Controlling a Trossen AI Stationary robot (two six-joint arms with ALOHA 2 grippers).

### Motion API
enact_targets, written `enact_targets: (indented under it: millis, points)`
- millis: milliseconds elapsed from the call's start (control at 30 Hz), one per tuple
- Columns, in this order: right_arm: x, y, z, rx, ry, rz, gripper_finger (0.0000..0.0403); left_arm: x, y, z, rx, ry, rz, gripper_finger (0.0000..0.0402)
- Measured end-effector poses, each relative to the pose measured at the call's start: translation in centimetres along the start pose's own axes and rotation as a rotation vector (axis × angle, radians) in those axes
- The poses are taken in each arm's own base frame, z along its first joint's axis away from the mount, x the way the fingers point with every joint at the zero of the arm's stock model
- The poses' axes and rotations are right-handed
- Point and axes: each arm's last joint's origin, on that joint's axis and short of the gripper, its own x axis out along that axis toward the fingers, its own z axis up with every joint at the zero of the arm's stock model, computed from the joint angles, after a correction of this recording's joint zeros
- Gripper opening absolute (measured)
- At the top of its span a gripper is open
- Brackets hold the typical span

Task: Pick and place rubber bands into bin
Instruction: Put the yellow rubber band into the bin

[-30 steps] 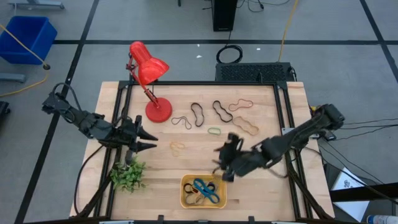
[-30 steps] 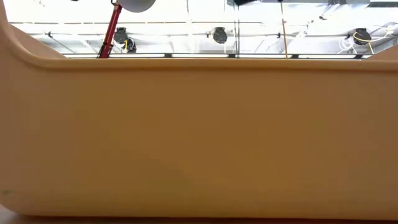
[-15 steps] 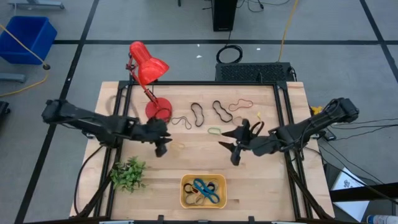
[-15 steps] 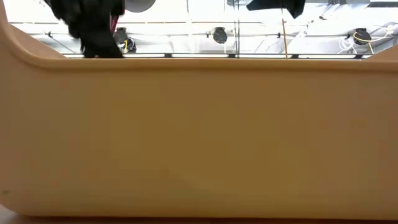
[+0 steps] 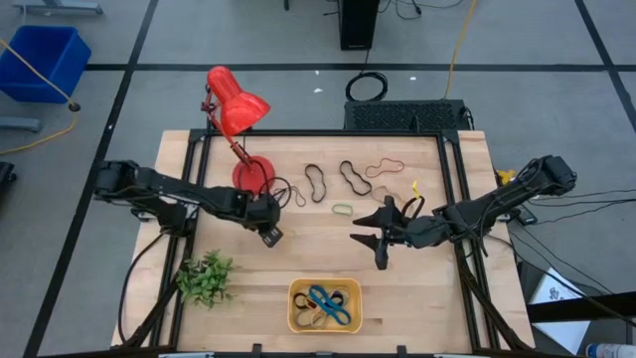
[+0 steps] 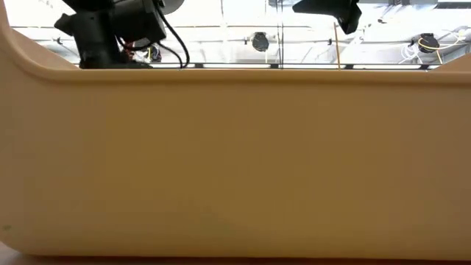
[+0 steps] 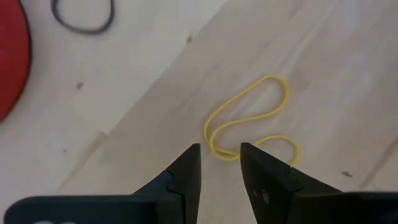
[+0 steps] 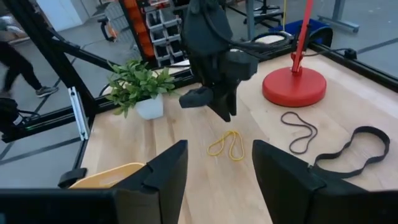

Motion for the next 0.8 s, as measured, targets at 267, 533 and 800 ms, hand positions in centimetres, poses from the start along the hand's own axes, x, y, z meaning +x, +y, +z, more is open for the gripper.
enact_targets:
  millis: [267, 533, 800]
  points:
    - [0.0, 0.0, 0.0, -0.018, 0.001, -0.001, 0.0175, 1.8, -0.3, 0.2, -0.038, 0.011, 0.019, 0.0120]
    - [0.0, 0.0, 0.0, -0.023, 0.001, -0.001, 0.0172, 2.7, 0.2, 0.4, -0.095, 0.059, 0.043, 0.0120]
    - [0.0, 0.0, -0.1, -0.027, 0.006, -0.004, 0.0177, 5.1, 0.1, 0.1, -0.117, 0.161, 0.059, 0.0120]
